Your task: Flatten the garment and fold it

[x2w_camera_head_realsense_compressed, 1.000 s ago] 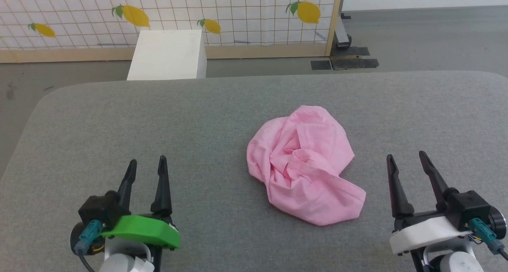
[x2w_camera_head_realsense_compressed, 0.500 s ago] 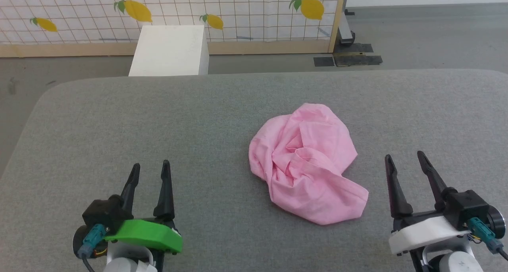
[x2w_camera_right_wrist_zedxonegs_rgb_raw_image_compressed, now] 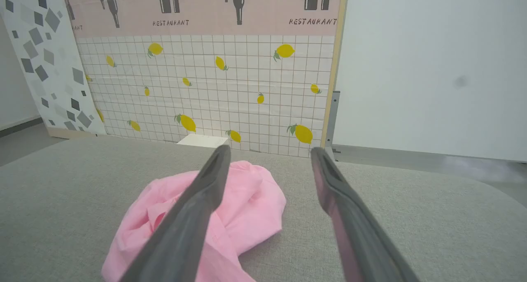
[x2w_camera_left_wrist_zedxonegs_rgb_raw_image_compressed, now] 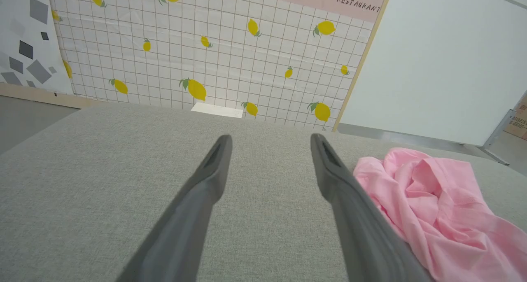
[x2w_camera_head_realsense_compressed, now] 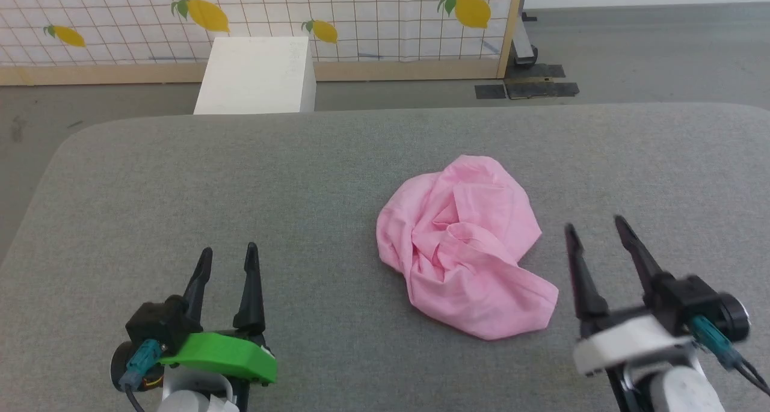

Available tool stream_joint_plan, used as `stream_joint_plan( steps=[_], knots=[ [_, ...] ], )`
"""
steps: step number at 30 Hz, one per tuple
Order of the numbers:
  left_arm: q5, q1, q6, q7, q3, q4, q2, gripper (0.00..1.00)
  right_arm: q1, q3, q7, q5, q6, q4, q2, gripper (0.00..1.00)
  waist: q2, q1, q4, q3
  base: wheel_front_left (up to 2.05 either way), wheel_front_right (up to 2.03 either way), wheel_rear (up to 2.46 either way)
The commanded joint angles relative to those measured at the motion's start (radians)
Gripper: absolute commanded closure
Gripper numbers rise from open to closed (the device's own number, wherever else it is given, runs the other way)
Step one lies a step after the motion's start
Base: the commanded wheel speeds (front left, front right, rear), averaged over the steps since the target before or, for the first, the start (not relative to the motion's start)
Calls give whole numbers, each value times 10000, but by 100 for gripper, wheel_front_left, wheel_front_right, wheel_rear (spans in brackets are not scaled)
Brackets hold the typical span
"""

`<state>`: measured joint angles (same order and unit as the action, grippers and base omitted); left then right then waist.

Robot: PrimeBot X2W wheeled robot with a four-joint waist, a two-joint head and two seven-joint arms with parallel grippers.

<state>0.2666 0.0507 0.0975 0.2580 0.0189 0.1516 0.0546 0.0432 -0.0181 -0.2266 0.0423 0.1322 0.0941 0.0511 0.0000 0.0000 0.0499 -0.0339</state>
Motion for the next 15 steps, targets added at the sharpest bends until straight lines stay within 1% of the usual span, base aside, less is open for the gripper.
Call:
stream_joint_plan(
  steps=[1, 3, 5, 7, 8, 12, 15],
  knots=[
    [-49, -16, 35, 37, 26, -11, -41, 0, 432, -228, 179, -143, -15, -52, -9, 0, 0, 0, -18, -51, 0, 0, 0],
    [-41, 34, 19, 37, 64, -35, -41, 0, 882, -600, 586, -259, -15, 46, -9, 0, 0, 0, -46, -119, 0, 0, 0],
    [-39, 95, 1, 37, 100, -61, -41, 0, 1362, -1058, 1290, -351, -15, 338, -9, 0, 0, 0, -78, -209, 0, 0, 0],
    [-27, 159, -19, 37, 157, -88, -42, 0, 1819, -1467, 2234, -352, -15, 781, -5, 0, 0, 0, -135, -310, 0, 0, 0],
    [-16, 201, -29, 37, 195, -101, -42, 0, 2032, -1670, 2886, -288, -15, 1090, 13, 0, 0, 0, -177, -365, 0, 0, 0],
    [54, 375, -42, 38, 306, -102, -42, 0, 2677, -2334, 4848, -20, -15, 1913, 201, 0, 0, 0, -354, -567, 0, 0, 0],
    [107, 430, -97, 38, 386, -158, -42, 0, 2975, -2737, 5958, 128, -15, 2321, 344, 0, 0, 0, -455, -667, 0, 0, 0]
  ],
)
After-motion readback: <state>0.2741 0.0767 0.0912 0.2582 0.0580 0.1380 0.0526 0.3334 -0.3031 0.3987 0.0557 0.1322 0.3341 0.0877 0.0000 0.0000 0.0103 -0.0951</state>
